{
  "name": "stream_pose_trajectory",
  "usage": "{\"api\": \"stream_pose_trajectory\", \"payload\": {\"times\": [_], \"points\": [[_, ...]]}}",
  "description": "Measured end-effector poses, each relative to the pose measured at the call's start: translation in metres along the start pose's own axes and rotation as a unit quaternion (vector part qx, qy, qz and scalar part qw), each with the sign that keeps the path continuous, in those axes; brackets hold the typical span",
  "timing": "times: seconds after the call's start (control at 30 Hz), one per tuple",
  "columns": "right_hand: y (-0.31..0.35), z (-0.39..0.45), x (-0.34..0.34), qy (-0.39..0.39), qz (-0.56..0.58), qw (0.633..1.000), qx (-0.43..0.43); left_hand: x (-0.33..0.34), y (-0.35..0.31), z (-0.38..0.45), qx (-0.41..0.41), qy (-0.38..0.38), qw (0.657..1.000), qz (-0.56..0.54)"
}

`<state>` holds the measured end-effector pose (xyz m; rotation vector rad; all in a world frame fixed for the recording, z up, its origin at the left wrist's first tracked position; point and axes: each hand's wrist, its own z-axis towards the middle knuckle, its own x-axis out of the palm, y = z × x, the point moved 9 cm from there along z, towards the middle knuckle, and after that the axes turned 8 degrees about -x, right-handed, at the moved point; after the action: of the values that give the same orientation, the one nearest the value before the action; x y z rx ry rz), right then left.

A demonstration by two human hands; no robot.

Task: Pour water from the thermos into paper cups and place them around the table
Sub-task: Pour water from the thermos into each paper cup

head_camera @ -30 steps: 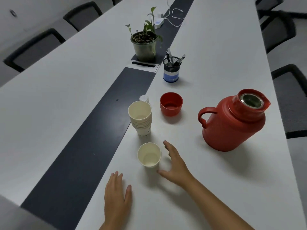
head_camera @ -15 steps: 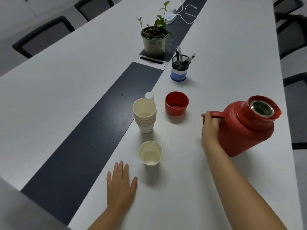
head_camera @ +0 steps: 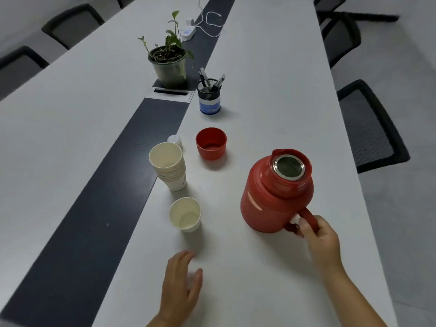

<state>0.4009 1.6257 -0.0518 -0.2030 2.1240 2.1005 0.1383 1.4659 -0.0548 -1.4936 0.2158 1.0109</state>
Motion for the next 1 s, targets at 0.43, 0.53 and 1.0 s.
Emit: {"api": "stream_pose_trajectory", "payload": {"times": [0.43, 0.53, 1.0], "points": [[-0.011, 0.016, -0.015, 0.064, 0.011, 0.998, 0.021, 0.099, -0.102, 0.106, -0.017, 0.33, 0.918, -0.221], [-0.013, 0.017, -0.013, 0.06, -0.006, 0.998, 0.018, 0.099, -0.111, 0.11, 0.012, 0.34, 0.903, -0.262], [0.094, -0.004, 0.014, 0.133, -0.13, 0.974, -0.132, 0.069, -0.058, 0.047, -0.185, 0.206, 0.885, -0.374]]}}
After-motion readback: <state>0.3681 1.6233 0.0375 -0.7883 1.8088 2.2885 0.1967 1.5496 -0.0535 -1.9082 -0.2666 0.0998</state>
